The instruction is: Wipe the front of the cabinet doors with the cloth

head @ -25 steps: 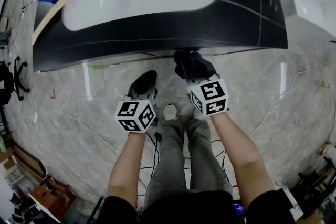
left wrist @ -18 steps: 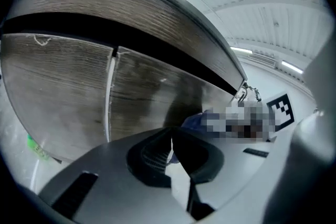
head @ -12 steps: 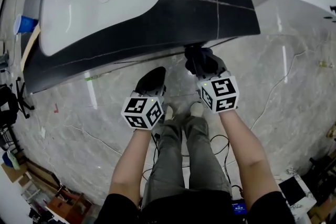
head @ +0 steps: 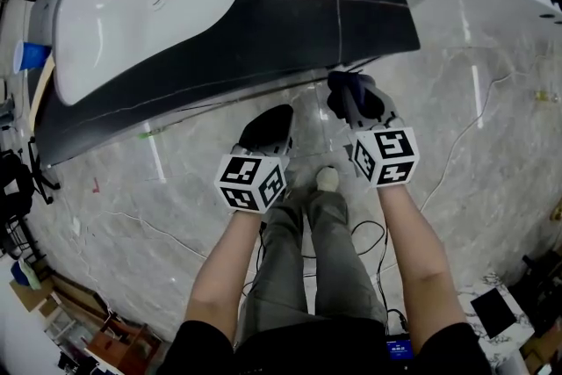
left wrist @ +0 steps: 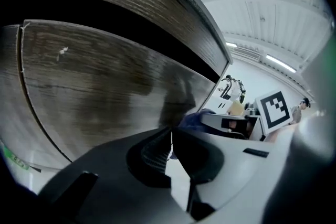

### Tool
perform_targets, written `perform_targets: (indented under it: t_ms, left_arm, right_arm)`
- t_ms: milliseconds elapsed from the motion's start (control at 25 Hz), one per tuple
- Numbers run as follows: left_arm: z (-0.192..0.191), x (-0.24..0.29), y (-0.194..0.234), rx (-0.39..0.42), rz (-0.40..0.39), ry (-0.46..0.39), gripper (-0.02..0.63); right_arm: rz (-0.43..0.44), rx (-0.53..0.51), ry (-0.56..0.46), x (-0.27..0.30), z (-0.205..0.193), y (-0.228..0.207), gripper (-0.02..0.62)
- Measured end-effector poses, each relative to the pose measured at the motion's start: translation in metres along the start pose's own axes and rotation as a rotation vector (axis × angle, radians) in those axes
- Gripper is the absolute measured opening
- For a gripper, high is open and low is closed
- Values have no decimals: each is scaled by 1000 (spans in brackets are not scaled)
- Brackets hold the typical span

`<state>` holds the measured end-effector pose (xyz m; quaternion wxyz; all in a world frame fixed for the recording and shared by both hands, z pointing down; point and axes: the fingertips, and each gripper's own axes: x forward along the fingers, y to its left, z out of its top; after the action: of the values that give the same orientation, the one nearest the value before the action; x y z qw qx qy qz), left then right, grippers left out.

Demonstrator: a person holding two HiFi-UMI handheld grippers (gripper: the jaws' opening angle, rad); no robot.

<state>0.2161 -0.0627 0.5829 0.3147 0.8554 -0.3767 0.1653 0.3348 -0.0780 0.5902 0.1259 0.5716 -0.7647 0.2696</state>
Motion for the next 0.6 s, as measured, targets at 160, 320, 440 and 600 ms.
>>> perform_targets:
  t_ms: [160,320,440,600]
  left_arm:
    - [-5,-10,9,-1,15,7,14]
    - [-10,-27,27,-14,42,-2,14]
    - [-16,-42,43,-32,68,-11,14]
    - [-30,-68,66,-54,100,-13,14]
  right_arm:
    - [37,7,-1,-7,-5,22,51]
    - [99,-2,15,-5,-14,61,51]
    - [151,-20,34,1,-24,95,52]
    - [207,-54,65,12,-38,136,51]
